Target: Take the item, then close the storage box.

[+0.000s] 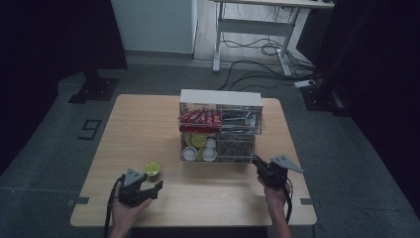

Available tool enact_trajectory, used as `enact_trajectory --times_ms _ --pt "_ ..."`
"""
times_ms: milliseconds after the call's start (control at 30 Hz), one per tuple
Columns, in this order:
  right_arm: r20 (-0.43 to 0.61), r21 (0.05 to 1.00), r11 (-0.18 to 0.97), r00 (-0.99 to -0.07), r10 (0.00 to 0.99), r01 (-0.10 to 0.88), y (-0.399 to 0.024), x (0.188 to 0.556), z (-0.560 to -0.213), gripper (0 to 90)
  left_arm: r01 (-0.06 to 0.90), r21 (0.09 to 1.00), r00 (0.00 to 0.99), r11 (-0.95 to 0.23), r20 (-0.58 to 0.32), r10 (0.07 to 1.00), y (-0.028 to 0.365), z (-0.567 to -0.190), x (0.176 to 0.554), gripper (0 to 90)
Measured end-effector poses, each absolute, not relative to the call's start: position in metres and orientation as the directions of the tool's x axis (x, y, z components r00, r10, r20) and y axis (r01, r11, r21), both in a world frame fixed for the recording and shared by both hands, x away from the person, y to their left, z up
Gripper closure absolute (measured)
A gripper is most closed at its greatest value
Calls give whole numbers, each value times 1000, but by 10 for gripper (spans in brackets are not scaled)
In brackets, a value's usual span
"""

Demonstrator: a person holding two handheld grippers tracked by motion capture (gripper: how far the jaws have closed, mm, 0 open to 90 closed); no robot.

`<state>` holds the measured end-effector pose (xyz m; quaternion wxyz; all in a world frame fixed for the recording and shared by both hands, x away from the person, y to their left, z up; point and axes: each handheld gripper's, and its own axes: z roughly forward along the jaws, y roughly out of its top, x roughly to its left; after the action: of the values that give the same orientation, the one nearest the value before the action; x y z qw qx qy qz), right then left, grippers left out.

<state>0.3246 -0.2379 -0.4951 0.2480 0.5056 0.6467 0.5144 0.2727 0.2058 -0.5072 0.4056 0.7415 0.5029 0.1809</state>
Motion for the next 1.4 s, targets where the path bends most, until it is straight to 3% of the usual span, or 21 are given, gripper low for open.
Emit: enact_trajectory --times_ms 1400 --pt "203 872 -1 -359 911 490 -237 317 -520 864 613 774 414 -162 -140 899 213 -508 273 305"
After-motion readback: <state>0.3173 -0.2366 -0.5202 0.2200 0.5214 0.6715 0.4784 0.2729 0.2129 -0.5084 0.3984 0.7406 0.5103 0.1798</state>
